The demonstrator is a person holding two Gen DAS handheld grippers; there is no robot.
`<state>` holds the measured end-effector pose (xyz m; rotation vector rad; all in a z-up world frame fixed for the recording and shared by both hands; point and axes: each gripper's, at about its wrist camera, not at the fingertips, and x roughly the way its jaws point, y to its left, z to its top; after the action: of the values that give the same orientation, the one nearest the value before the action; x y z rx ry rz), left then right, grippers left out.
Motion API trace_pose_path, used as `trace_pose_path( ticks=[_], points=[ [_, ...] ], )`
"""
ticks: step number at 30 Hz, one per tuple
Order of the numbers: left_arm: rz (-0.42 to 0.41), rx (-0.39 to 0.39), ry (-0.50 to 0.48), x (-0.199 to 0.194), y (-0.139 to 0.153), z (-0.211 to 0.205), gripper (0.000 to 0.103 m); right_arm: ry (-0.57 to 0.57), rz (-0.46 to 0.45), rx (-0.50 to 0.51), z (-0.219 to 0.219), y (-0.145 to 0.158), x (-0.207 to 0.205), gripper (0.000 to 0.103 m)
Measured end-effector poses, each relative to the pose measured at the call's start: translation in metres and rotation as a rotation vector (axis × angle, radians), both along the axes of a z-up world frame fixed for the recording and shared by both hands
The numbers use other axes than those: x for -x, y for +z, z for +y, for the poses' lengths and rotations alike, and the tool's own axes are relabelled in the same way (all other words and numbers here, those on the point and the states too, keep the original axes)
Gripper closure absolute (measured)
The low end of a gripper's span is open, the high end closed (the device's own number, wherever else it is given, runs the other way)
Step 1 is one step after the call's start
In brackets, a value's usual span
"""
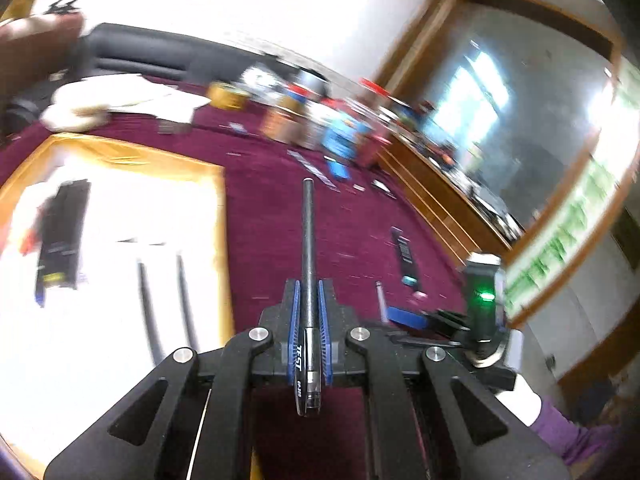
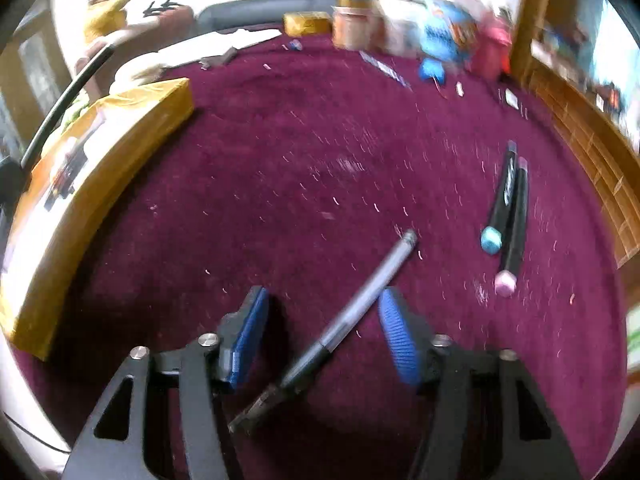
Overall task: Organize rigid objects
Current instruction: 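Carry the black pens toward the box with left while right grasps a clear pen, then lower the black pens into the box with left while right lowers the clear pen there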
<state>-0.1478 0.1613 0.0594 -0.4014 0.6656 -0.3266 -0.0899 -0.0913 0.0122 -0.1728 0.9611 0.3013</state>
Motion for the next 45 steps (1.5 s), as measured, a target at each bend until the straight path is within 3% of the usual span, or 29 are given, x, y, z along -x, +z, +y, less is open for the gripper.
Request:
trace_pose_path(
  ticks=[1,2,3,8,13,14,16,19,23,27,31,37,45],
  points=[
    [0.013,0.010,0.035,0.003,-0.005,0.015,0.096,0.001,-0.006,-0.006,0.001,0.001,0.001,0.072],
    [0.025,0.018,0.060,0.006,-0.009,0.025,0.096,-0.003,-0.007,-0.007,0.001,0.002,0.001,0.089],
    [0.041,0.027,0.091,0.008,-0.015,0.037,0.096,-0.008,0.001,-0.021,0.001,0.001,0.001,0.095],
    [0.143,0.052,0.188,0.011,-0.047,0.077,0.096,-0.049,0.074,-0.206,-0.015,0.007,-0.002,0.095],
    [0.196,0.051,0.230,0.010,-0.064,0.088,0.095,-0.006,0.119,-0.376,-0.006,0.026,0.001,0.095],
    [0.196,0.047,0.229,0.009,-0.064,0.088,0.092,0.010,0.128,-0.399,-0.001,0.031,0.001,0.095],
    [0.200,0.070,0.223,0.009,-0.065,0.091,0.068,0.051,0.150,-0.434,0.014,0.039,0.000,0.095],
    [0.170,0.100,0.235,0.015,-0.060,0.095,0.062,0.133,0.190,-0.477,0.051,0.049,0.000,0.095],
    [0.117,0.154,0.273,0.033,-0.047,0.114,0.062,0.227,0.266,-0.502,0.107,0.050,-0.002,0.095],
    [0.063,0.163,0.344,0.053,-0.033,0.135,0.053,0.292,0.363,-0.513,0.165,0.035,-0.004,0.095],
    [0.044,0.170,0.376,0.064,-0.029,0.148,0.052,0.286,0.430,-0.489,0.202,0.013,-0.007,0.095],
    [0.048,0.191,0.402,0.067,-0.033,0.156,0.046,0.223,0.476,-0.501,0.217,-0.004,-0.007,0.095],
    [0.047,0.194,0.382,0.064,-0.031,0.146,0.044,0.245,0.396,-0.502,0.196,0.015,-0.005,0.090]
  ],
)
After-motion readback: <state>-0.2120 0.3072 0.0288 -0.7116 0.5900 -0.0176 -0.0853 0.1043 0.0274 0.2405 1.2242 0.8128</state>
